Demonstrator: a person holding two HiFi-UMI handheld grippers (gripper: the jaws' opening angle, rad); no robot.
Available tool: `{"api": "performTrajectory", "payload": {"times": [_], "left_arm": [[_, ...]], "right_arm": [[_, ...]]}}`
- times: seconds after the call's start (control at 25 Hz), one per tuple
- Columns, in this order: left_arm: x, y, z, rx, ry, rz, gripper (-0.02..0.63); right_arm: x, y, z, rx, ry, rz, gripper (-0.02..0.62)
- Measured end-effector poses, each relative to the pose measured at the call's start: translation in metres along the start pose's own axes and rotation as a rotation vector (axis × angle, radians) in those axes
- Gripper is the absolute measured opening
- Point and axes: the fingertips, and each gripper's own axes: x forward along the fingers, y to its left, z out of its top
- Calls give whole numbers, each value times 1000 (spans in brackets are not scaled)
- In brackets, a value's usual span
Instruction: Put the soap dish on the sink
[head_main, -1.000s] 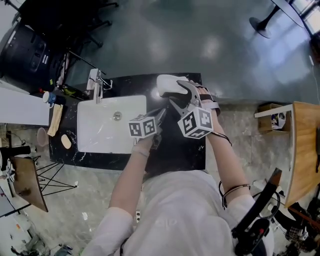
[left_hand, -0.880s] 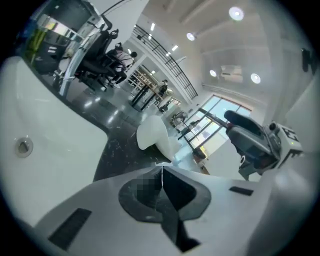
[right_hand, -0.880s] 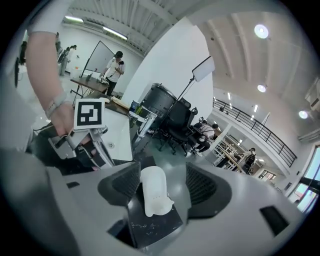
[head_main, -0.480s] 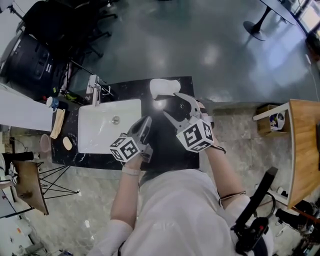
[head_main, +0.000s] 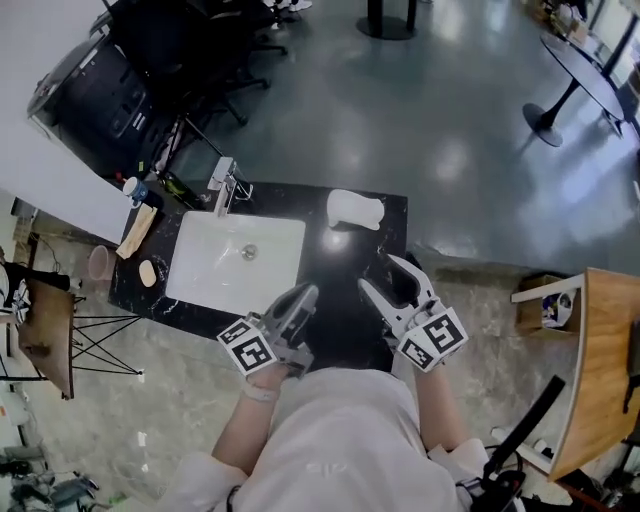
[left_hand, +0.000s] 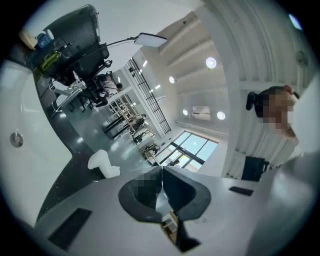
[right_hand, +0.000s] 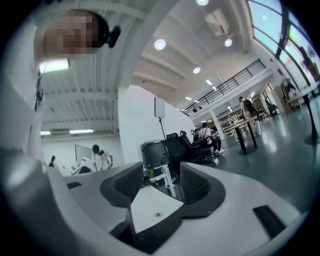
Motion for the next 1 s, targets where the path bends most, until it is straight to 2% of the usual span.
{"api": "performTrajectory", "payload": {"times": [0.2,0.32,0.48,0.68,1.0], "left_arm": [[-8,-16,4,-43,-47,-19,9],[-10,-28,5,-84,-68,-51,9],[-10,-44,9,-107,-88,-88,9],[-11,-43,7,-110,-95,-68,9],[-13,-47,4,-168,-105,-102,9]], "right_arm": [[-28,4,16,255,-167,68,183],[-38,10,22,348,-222,120,173],[-43,14,18,376,-239,135,167],[-37,22,12,398,-223,173,164],[-33,31,12,427,-223,217,164]]}}
